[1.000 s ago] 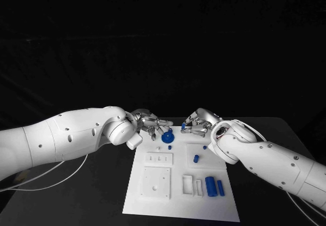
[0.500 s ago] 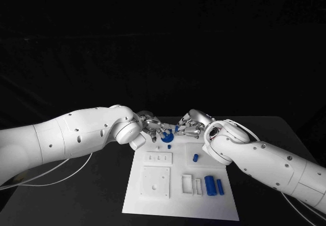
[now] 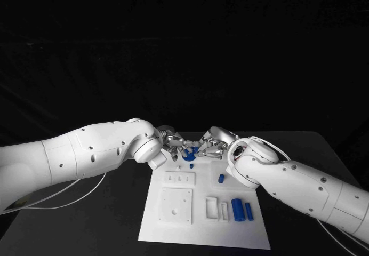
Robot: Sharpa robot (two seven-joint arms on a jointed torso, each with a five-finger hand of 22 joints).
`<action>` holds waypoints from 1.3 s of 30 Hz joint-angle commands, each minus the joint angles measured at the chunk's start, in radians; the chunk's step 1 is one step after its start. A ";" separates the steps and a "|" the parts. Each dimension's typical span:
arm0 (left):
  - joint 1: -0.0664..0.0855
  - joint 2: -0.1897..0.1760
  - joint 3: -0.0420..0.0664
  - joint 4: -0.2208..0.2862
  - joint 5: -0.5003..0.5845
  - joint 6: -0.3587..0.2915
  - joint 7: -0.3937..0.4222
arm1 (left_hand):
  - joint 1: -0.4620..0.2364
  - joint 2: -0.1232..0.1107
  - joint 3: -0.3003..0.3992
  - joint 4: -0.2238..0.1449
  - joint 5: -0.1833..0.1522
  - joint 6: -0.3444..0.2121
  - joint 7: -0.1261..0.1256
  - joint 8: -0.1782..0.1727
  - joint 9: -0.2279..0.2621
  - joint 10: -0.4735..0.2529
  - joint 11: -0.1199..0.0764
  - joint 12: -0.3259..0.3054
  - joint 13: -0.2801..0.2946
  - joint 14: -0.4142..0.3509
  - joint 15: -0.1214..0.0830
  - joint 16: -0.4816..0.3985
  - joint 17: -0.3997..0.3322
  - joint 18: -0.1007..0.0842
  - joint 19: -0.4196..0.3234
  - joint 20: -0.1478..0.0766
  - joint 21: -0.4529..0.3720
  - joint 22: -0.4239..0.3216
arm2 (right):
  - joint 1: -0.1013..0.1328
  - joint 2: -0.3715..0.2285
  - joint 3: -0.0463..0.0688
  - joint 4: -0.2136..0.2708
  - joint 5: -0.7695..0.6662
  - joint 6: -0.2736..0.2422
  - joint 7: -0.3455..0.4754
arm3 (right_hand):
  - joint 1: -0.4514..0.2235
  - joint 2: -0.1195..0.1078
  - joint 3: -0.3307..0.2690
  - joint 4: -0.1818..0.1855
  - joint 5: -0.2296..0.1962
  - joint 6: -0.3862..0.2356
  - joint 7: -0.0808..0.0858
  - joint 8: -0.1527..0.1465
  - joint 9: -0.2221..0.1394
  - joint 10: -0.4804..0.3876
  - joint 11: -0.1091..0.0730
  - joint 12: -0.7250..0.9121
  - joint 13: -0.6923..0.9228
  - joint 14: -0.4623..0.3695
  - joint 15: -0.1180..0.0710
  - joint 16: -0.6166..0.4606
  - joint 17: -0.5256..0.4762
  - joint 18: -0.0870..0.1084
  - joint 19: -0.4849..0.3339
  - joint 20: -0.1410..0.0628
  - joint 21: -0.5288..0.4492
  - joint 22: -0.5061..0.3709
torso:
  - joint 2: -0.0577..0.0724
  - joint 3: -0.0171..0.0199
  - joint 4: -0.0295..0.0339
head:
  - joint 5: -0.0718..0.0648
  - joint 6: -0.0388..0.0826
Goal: Assemble the parts on the task board
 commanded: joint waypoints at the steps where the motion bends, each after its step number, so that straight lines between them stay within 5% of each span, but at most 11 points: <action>1: 0.004 0.006 0.001 0.002 -0.012 0.019 -0.003 | 0.005 -0.002 -0.006 -0.003 -0.006 -0.006 -0.001 -0.003 0.003 0.046 0.003 -0.006 0.003 -0.001 0.005 -0.004 0.002 0.000 -0.007 0.005 -0.004 0.003 | 0.001 0.003 -0.001 0.002 -0.016 0.024 -0.007 | 0.004 -0.003 0.000 0.008 0.001 0.028 -0.025 0.002 0.001 0.001 -0.007 -0.002 0.001 0.000 -0.010 -0.005 0.000 -0.015 0.048 -0.008 -0.001 0.073 | 0.000 0.0009 0.0004 | 0.001 0.000; 17: 0.004 0.022 0.000 -0.005 -0.017 0.058 -0.010 | 0.021 0.046 -0.029 -0.071 -0.002 -0.004 0.000 -0.003 0.000 0.046 0.003 -0.013 0.009 -0.002 0.005 -0.003 0.004 0.000 -0.008 0.005 -0.004 0.012 | 0.002 0.011 -0.003 0.001 -0.016 0.032 -0.007 | 0.004 -0.004 -0.002 0.016 0.003 0.027 -0.025 0.002 0.001 0.001 -0.007 -0.003 0.000 0.000 -0.010 -0.006 0.000 -0.014 0.049 -0.008 -0.001 0.073 | 0.001 0.0016 -0.0001 | 0.000 -0.003; 29: 0.003 0.026 0.000 -0.012 -0.014 0.057 -0.001 | 0.060 0.132 -0.056 -0.143 0.017 -0.001 -0.004 -0.003 -0.004 0.045 0.001 -0.017 0.010 -0.001 0.004 0.000 0.006 -0.001 -0.008 0.004 -0.006 0.018 | 0.002 0.013 -0.003 0.005 -0.015 0.039 -0.005 | 0.003 -0.005 -0.003 0.019 0.003 0.027 -0.026 0.003 0.001 0.000 -0.007 -0.004 0.000 0.000 -0.010 -0.007 -0.001 -0.014 0.049 -0.008 -0.003 0.073 | 0.001 0.0020 0.0001 | -0.001 -0.004; 33: 0.003 0.029 0.000 -0.013 -0.007 0.054 0.009 | 0.081 0.172 -0.050 -0.165 0.040 0.003 -0.008 -0.003 -0.001 0.045 0.000 -0.017 0.010 -0.001 0.002 0.001 0.006 -0.001 -0.007 0.002 -0.006 0.019 | 0.002 0.013 -0.003 0.006 -0.015 0.042 -0.006 | 0.004 -0.006 -0.004 0.021 0.004 0.026 -0.025 0.002 0.000 -0.001 -0.008 -0.005 -0.001 0.000 -0.010 -0.007 -0.001 -0.014 0.049 -0.008 -0.002 0.073 | 0.000 0.0001 -0.0005 | -0.001 -0.006; 36: 0.003 0.031 0.000 -0.015 -0.003 0.054 0.012 | 0.091 0.190 -0.044 -0.177 0.085 0.003 -0.011 -0.002 0.002 0.046 -0.001 -0.017 0.010 -0.001 0.002 0.001 0.007 -0.002 -0.007 0.002 -0.006 0.020 | 0.001 0.014 -0.003 0.006 -0.016 0.042 -0.006 | 0.004 -0.006 -0.004 0.021 0.004 0.026 -0.025 0.002 0.000 -0.001 -0.008 -0.005 -0.001 0.000 -0.010 -0.007 -0.001 -0.014 0.049 -0.008 -0.002 0.073 | 0.001 0.0007 -0.0015 | 0.000 -0.007; 39: 0.003 0.033 -0.001 -0.017 0.002 0.058 0.012 | 0.094 0.200 -0.043 -0.190 0.097 0.005 -0.013 -0.002 0.010 0.046 -0.002 -0.016 0.010 -0.001 0.001 0.003 0.008 -0.002 -0.007 0.001 -0.006 0.023 | 0.001 0.014 -0.003 0.007 -0.016 0.041 -0.008 | 0.004 -0.006 -0.004 0.021 0.004 0.026 -0.025 0.002 0.000 -0.001 -0.008 -0.005 -0.001 0.000 -0.010 -0.007 -0.001 -0.014 0.049 -0.008 -0.002 0.073 | 0.001 0.0011 -0.0013 | -0.001 -0.008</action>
